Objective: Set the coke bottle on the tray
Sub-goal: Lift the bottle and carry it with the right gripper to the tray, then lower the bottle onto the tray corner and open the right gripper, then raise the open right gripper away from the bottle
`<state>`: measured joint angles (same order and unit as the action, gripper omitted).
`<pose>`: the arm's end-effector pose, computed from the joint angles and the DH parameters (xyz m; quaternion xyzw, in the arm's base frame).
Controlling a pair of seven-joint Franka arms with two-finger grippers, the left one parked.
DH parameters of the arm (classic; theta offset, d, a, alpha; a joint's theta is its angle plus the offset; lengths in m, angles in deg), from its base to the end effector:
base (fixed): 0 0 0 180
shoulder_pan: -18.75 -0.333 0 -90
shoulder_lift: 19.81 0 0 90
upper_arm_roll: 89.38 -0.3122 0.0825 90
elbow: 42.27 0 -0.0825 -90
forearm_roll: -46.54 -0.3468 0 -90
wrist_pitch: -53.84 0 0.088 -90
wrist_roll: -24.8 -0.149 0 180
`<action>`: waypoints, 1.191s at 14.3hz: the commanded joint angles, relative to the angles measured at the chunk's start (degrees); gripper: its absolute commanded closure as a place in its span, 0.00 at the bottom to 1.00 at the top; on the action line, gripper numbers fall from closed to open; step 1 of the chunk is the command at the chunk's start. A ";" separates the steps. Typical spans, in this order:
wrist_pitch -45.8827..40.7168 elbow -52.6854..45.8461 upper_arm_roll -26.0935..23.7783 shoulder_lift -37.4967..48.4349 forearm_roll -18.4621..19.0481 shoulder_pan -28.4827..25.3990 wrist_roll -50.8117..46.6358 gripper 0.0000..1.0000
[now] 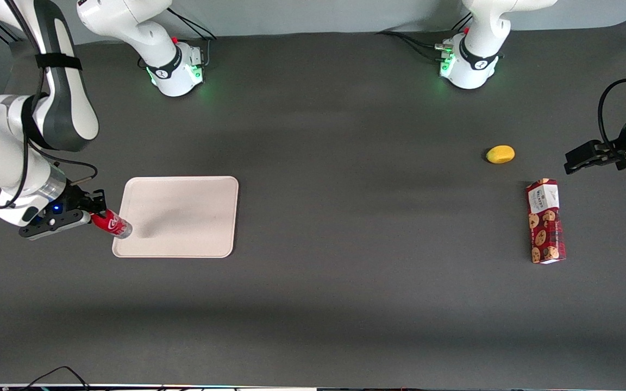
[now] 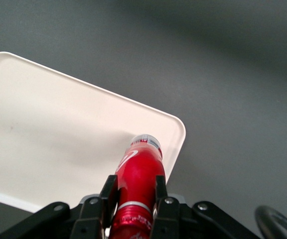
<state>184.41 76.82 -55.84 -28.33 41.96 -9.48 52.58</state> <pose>0.5467 -0.0419 0.3521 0.9839 0.1743 0.0347 0.0202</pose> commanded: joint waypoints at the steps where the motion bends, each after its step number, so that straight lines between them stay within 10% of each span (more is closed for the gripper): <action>1: 2.76 0.88 1.34 -2.45 -6.75 0.55 8.75 1.00; 13: 5.22 0.18 1.88 -8.70 -9.93 0.99 8.95 0.94; 14: 5.22 0.00 1.88 -8.79 -10.10 0.99 8.51 0.15; 17: 5.13 0.09 1.88 -8.97 -12.91 1.25 9.04 0.00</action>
<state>189.11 78.08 -54.23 -35.92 31.87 -8.55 59.75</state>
